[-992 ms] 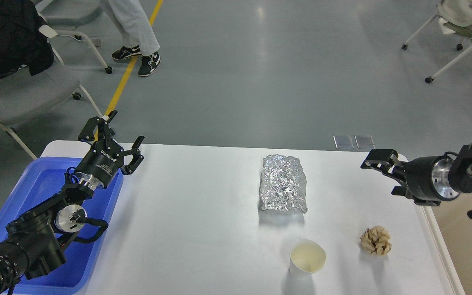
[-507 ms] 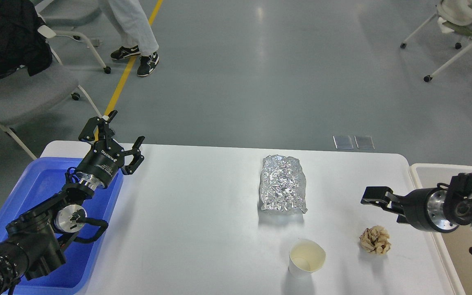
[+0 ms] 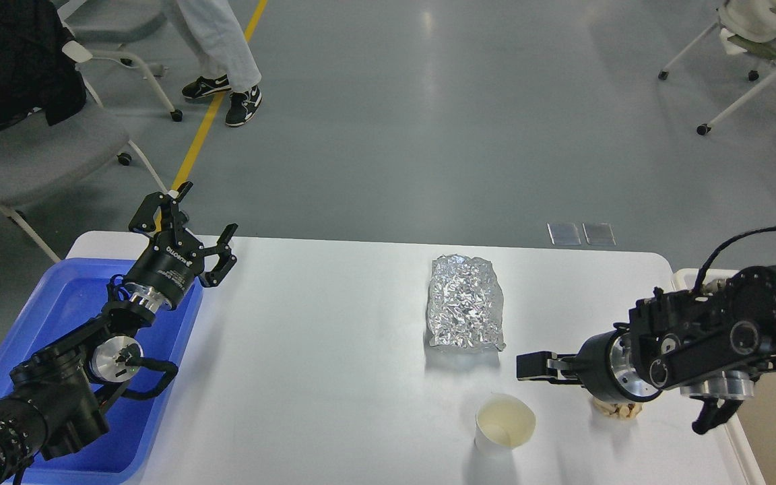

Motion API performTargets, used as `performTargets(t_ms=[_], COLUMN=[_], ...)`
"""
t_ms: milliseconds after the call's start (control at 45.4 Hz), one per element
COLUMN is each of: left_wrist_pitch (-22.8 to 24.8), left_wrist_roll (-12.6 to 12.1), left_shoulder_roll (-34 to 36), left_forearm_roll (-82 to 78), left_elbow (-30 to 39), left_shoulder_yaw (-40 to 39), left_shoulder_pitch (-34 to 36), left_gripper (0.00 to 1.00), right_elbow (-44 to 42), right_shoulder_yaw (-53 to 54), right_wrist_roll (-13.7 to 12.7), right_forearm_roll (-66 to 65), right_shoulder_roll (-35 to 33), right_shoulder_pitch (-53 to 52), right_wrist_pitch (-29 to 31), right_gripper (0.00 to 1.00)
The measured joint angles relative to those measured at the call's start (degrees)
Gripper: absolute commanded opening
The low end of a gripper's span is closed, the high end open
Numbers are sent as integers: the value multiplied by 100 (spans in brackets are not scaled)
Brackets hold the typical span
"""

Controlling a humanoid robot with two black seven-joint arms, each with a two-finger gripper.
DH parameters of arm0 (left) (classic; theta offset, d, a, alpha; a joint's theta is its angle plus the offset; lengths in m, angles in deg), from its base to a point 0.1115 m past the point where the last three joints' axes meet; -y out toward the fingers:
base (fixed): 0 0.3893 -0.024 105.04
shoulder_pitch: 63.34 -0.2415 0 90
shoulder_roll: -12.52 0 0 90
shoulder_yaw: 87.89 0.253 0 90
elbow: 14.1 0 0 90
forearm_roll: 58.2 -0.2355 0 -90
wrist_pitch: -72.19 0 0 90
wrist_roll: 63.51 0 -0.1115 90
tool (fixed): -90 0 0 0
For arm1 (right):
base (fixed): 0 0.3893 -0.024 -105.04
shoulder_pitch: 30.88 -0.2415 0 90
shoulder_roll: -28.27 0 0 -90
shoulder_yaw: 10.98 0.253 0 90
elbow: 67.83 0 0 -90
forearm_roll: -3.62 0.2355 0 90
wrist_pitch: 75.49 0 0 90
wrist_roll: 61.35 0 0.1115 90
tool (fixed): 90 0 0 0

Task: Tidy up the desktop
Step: 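Lower the right gripper toward the small white paper cup, then close the right gripper on the rim of the paper cup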

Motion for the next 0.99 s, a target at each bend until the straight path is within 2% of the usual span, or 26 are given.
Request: performTargets(t_ms=[287, 794, 904, 992], left_wrist_pitch=[0, 0, 0, 0], left_wrist_roll=[1, 5, 5, 5], left_shoulder_roll=[0, 0, 0, 0], left_forearm_roll=[0, -1, -1, -1], left_elbow=[0, 0, 0, 0], left_shoulder_yaw=[0, 0, 0, 0], left_shoulder_pitch=[0, 0, 0, 0], left_gripper=[100, 100, 100, 100], right_elbow=[5, -113, -153, -205], right_shoulder_yaw=[-9, -7, 4, 23], right_wrist_roll=[-10, -12, -11, 2], right_forearm_roll=[10, 38, 73, 165], right_shoulder_roll=[570, 784, 812, 846], right_shoulder_pitch=[85, 839, 1002, 1122], right_wrist_pitch=[-38, -431, -585, -743], right_gripper=[100, 100, 97, 79])
